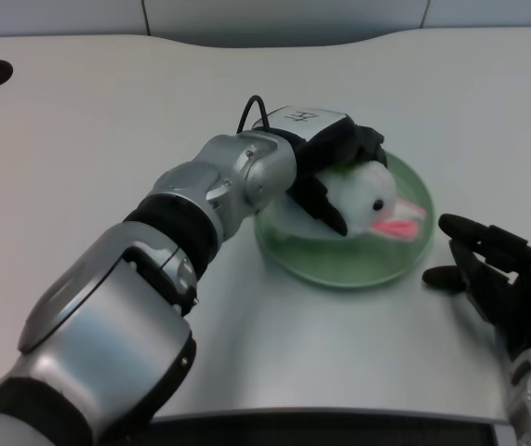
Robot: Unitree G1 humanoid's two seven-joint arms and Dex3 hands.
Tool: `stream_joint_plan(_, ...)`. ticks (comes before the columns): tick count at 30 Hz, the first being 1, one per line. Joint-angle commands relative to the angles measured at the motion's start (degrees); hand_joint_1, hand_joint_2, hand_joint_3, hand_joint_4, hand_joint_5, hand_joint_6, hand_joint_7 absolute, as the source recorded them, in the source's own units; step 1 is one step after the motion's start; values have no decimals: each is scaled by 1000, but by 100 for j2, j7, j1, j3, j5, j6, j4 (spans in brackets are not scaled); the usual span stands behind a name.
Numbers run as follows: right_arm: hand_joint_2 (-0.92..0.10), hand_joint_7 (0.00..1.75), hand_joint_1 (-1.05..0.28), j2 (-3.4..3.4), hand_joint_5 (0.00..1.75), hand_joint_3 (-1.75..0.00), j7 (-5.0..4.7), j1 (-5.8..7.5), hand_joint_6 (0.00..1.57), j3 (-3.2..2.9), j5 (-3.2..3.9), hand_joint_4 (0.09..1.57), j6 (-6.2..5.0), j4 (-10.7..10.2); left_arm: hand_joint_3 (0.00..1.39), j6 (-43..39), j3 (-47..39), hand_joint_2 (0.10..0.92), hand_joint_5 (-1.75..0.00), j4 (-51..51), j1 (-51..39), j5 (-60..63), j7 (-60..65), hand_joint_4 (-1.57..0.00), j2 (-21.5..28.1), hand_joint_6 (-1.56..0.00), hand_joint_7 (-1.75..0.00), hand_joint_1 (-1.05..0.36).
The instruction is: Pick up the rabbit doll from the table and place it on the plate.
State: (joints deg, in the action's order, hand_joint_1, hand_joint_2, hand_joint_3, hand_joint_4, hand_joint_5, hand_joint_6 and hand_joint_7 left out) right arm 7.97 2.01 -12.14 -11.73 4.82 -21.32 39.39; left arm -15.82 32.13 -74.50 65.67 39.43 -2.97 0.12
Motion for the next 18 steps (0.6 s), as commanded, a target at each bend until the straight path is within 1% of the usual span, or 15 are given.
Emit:
stream_joint_plan(1, -921, 8, -400, -6, 833, -164, 9, 63, 1049, -10, 30, 912, 5, -3, 1, 65, 70, 883, -487, -44, 130, 76, 82, -5, 27, -229, -37, -730)
stream_joint_plan(2, -921, 9, -401, -7, 833, -164, 6, 63, 1051, -9, 27, 913, -2, -3, 2, 78, 79, 886, -331, -49, 131, 83, 85, -1, 27, -169, -23, -755)
stream_joint_plan(5, -921, 8, -404, -18, 832, -165, -17, 69, 1049, -10, 31, 914, 61, -43, 3, 97, 111, 895, -88, -58, 125, 130, 132, 1, 28, -68, -14, -800)
stream_joint_plan(6, -921, 8, -405, -17, 832, -165, -20, 71, 1049, -8, 28, 915, 66, -52, 3, 134, 145, 896, -60, -65, 129, 160, 128, 1, 22, -57, -13, -805)
stream_joint_plan(7, -921, 7, -404, -16, 832, -166, -20, 70, 1048, -7, 26, 915, 65, -55, 7, 165, 170, 905, -24, -71, 135, 180, 116, 1, 17, -23, -5, -839)
stream_joint_plan(8, -921, 7, -403, -15, 832, -167, -20, 70, 1047, -6, 25, 915, 65, -55, 8, 187, 188, 909, -12, -75, 139, 193, 107, 1, 13, -11, -2, -853)
stream_joint_plan(10, -921, 6, -403, -9, 830, -167, -5, 60, 1046, -11, 29, 911, 24, -13, 6, 232, 172, 908, -2, -81, 150, 163, 12, 1, 4, -2, 0, -889)
stream_joint_plan(12, -921, 5, -405, -6, 827, -166, 14, 54, 1045, -19, 46, 906, 28, 7, 3, 278, 155, 905, 0, -85, 161, 140, -56, 1, -8, 0, 1, -934)
stream_joint_plan(15, -921, 8, -407, -5, 831, -165, 6, 49, 1049, -21, 41, 915, 15, 23, 1, 243, 133, 897, 1, -75, 141, 118, -37, 1, 3, 1, 1, -966)
stream_joint_plan(18, -921, 9, -404, -19, 837, -165, 52, 39, 1053, -34, 87, 921, -8, 27, 1, 263, 114, 896, 1, -74, 148, 97, -79, 1, 5, 1, 1, -990)
